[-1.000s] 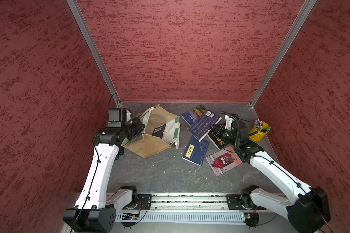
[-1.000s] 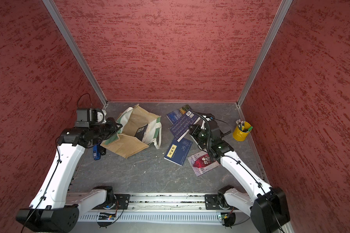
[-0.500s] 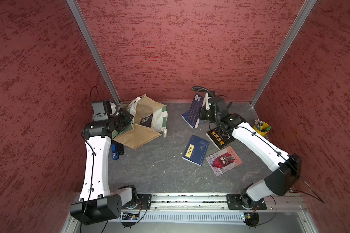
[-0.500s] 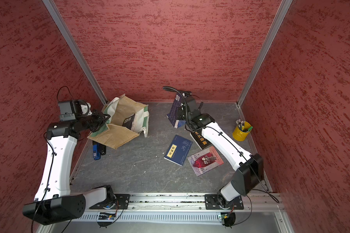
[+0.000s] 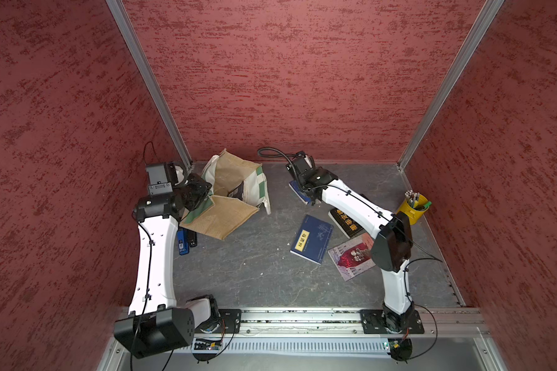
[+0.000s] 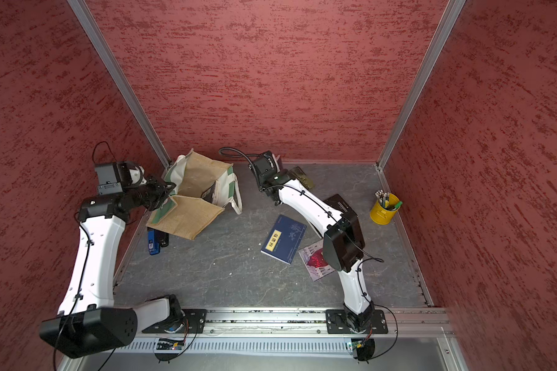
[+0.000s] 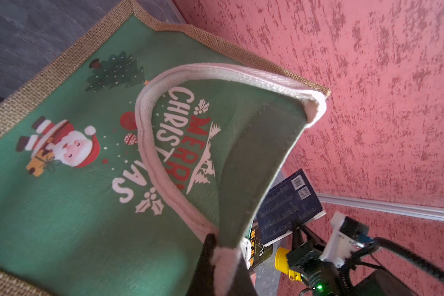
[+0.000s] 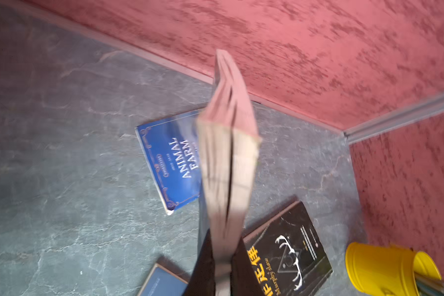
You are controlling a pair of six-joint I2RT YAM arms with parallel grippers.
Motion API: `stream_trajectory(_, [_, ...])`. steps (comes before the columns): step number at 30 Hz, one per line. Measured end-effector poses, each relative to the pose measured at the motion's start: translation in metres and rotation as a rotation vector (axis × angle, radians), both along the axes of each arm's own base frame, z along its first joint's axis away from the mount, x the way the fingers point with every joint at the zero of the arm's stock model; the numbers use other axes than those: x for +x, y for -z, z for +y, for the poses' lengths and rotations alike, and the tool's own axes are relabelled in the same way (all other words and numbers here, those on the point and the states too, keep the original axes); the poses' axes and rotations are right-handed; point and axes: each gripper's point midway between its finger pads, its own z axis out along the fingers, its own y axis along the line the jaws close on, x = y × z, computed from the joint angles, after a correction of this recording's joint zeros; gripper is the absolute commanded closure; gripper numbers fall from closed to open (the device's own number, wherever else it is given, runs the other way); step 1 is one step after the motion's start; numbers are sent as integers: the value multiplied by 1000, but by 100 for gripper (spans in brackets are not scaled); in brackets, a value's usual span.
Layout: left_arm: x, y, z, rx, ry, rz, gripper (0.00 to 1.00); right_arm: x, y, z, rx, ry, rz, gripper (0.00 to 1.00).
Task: Take out the books from the canvas bag
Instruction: Place the book at the center of the board.
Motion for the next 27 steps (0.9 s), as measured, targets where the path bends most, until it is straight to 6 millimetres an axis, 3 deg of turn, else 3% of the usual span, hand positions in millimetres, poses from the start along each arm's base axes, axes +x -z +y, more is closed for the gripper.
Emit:
stream_trajectory(6, [0, -24, 21, 17, -62, -50, 100, -10, 61, 69, -96, -135, 63, 94])
stream_trajectory(10, [0, -31, 30, 25, -91, -67, 100, -23, 100, 103, -124, -209, 116, 88])
stream_trajectory(12, [-2, -30, 34, 24, -102, -63, 100, -30, 114, 112, -114, -238, 156, 79])
stream_trajectory(16, [-6, -27, 41, 21, -128, -42, 100, -46, 132, 126, -3, -301, 246, 44])
stream_trajectory(18, [-9, -26, 44, 22, -141, -36, 100, -59, 140, 130, 68, -334, 295, 39])
stream_trajectory(22, [-12, -27, 46, 25, -151, -38, 100, -84, 131, 134, 235, -375, 350, 36])
stream_trajectory(24, [-12, -28, 46, 25, -150, -41, 100, -91, 110, 135, 328, -385, 340, 36])
stream_trajectory(27, [-11, -29, 44, 22, -140, -48, 100, -97, 60, 125, 501, -387, 290, 36])
